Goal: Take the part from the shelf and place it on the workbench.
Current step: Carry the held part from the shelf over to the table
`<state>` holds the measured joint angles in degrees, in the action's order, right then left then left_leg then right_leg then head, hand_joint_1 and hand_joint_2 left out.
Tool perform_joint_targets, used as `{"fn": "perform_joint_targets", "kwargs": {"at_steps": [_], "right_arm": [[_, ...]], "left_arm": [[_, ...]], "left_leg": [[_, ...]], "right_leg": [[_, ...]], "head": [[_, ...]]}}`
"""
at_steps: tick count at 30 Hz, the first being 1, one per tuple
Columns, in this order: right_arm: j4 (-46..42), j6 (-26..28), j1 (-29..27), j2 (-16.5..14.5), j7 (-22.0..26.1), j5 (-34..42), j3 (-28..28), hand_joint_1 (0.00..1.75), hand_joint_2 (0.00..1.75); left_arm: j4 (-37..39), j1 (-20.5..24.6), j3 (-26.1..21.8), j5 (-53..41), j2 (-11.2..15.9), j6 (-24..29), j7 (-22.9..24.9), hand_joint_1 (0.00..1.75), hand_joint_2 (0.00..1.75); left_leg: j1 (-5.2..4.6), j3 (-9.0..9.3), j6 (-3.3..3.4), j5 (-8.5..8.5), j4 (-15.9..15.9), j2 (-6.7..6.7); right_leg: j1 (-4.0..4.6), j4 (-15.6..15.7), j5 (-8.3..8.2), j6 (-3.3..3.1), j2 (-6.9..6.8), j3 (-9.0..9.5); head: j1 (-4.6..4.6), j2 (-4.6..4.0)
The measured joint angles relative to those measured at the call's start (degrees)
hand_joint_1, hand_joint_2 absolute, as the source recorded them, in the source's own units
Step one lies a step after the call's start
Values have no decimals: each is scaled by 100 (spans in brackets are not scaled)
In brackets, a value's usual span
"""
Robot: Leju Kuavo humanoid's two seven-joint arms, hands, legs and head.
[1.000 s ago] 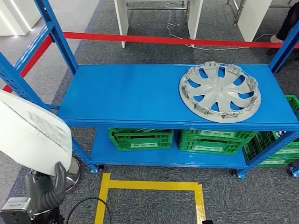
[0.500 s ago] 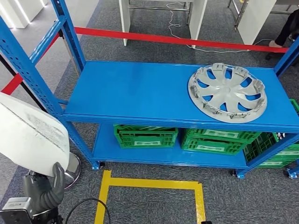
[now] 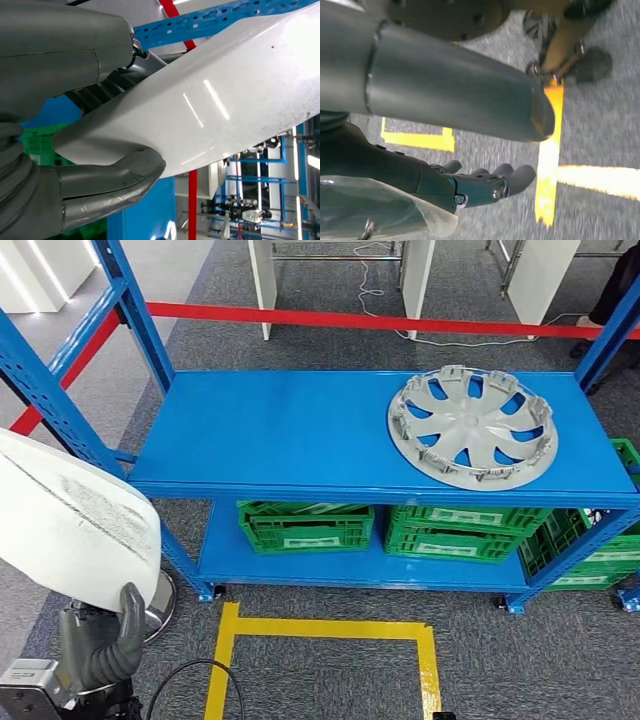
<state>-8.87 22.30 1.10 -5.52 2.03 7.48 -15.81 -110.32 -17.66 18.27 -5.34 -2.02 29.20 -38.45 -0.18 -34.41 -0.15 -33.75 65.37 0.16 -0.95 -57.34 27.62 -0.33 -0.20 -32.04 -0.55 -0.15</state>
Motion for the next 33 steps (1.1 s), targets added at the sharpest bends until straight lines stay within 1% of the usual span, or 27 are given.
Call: {"fn": "perform_joint_targets", "kwargs": {"at_steps": [1,2,3,4,5,7,8,9,12,13,14,16,17,18,19,20,21,22,23,24,25,27,28,29,30,32,33], "right_arm": [[0,2,3,-2,-7,-11,2,0,0],[0,16,3,-3,-33,-31,2,0,0],[0,41,3,-3,-67,-52,1,0,0],[0,80,3,-3,-107,-74,1,0,0],[0,119,3,-3,-141,-91,1,0,0],[0,155,9,-3,-183,-112,1,0,0],[0,156,13,-3,-196,-119,1,0,0],[0,151,16,-3,-209,-124,1,0,0],[2,130,7,-3,-242,-127,1,0,0],[3,125,3,-3,-253,-127,1,0,0],[5,122,-1,-3,-266,-127,1,0,0],[7,117,1,-3,-287,-126,1,0,0],[7,114,2,-3,-295,-125,1,0,0],[7,106,3,-3,-299,-125,1,0,0],[7,96,3,-3,-303,-126,1,0,0],[7,84,3,-3,-307,-127,1,0,0],[6,72,5,-3,-309,-128,0,0,0],[6,64,11,-3,-311,-131,-1,0,0],[5,61,22,-3,-310,-132,-1,0,0],[5,58,33,-3,-309,-133,-1,0,0],[5,57,45,-3,-308,-134,-1,0,0],[6,48,50,-7,-307,-135,-2,0,0],[6,37,45,-9,-309,-143,-2,0,0],[7,25,36,-12,-311,-155,-3,0,0],[7,9,27,-15,-313,-168,-4,0,0],[7,-25,19,-15,-313,-191,-7,0,0],[7,-41,16,-16,-312,-198,-9,0,0]], "left_arm": [[1,2,6,3,1,-10,0,175,175],[2,2,11,5,1,-22,1,175,175],[3,2,15,7,2,-33,2,175,175],[4,3,19,7,2,-41,3,175,175],[5,5,23,5,3,-48,7,175,175],[5,25,37,3,3,-55,15,175,175],[5,36,49,3,3,-58,19,175,175],[6,44,59,3,4,-62,22,175,175],[11,45,81,8,7,-82,27,175,175],[12,48,87,13,6,-90,28,175,175],[12,53,94,17,5,-96,28,175,175],[12,56,107,30,3,-103,29,175,175],[13,55,110,37,3,-104,29,175,175],[15,55,111,44,3,-105,31,175,175],[17,55,111,51,3,-105,32,175,175],[19,55,111,55,3,-106,32,175,175],[21,55,111,56,3,-107,33,175,175],[21,55,112,56,3,-107,33,175,175],[21,56,113,56,3,-107,33,175,175],[21,58,113,56,3,-107,33,175,175],[21,60,115,55,2,-108,33,175,175],[21,61,118,54,2,-108,33,175,175],[21,59,120,50,2,-106,32,175,175],[22,57,120,45,3,-102,32,175,175],[24,55,120,38,5,-96,31,175,175],[31,52,120,20,10,-75,31,175,175],[37,52,120,11,13,-66,31,175,175]], "left_leg": [[13,-114,-26,-237,384,0],[26,-190,-46,-400,700,0],[38,-191,-58,-458,854,0],[52,-69,-63,-394,751,0],[66,157,-64,-248,431,0],[75,705,-51,32,-484,-6],[65,861,-33,103,-780,-13],[49,924,-8,131,-929,-20],[12,816,113,246,-911,-17],[14,760,163,307,-916,-6],[20,690,209,375,-928,6],[13,535,264,498,-927,20],[1,447,275,563,-921,22],[-13,355,281,629,-912,24],[-26,262,281,692,-900,26],[-37,175,279,747,-887,27],[-45,107,272,796,-872,27],[-53,52,258,838,-855,27],[-63,11,239,880,-834,28],[-70,-18,216,923,-817,31],[-73,-48,192,960,-806,36],[-66,-92,129,1019,-802,40],[-57,-121,89,959,-768,34],[-45,-163,44,804,-651,28],[-29,-227,2,565,-431,22],[7,-386,-68,48,267,18],[22,-429,-92,-67,568,18]], "right_leg": [[0,-6,-38,-7,-3,-58],[0,-14,-78,-3,-7,-120],[0,-23,-116,3,-10,-180],[-2,-33,-155,15,-11,-241],[-4,-42,-194,32,-9,-293],[-1,-59,-273,90,0,-366],[1,-63,-315,128,3,-388],[1,-63,-356,169,4,-402],[-29,-37,-449,283,6,-436],[-38,-90,-351,309,8,-476],[-42,-239,-146,328,11,-547],[-39,-875,468,345,11,-739],[-33,-1258,691,350,12,-811],[-27,-1554,779,351,12,-826],[-21,-1689,731,343,11,-758],[-15,-1610,586,325,12,-589],[-8,-1323,429,299,12,-317],[5,-895,357,265,11,23],[18,-430,359,236,11,360],[33,-63,409,212,13,599],[48,169,482,189,15,718],[53,275,498,130,12,688],[44,286,473,89,4,647],[35,292,430,43,-11,612],[26,299,381,7,-27,573],[30,289,302,-28,-55,489],[31,279,271,-27,-75,459]], "head": [[-7,0],[-7,0],[-7,0],[-7,0],[-7,0],[-4,0],[-3,0],[-2,0],[-2,0],[7,0],[20,0],[54,0],[62,0],[66,0],[67,0],[66,0],[67,0],[66,0],[63,0],[63,0],[63,0],[66,0],[64,0],[56,0],[53,0],[38,0],[38,0]]}}
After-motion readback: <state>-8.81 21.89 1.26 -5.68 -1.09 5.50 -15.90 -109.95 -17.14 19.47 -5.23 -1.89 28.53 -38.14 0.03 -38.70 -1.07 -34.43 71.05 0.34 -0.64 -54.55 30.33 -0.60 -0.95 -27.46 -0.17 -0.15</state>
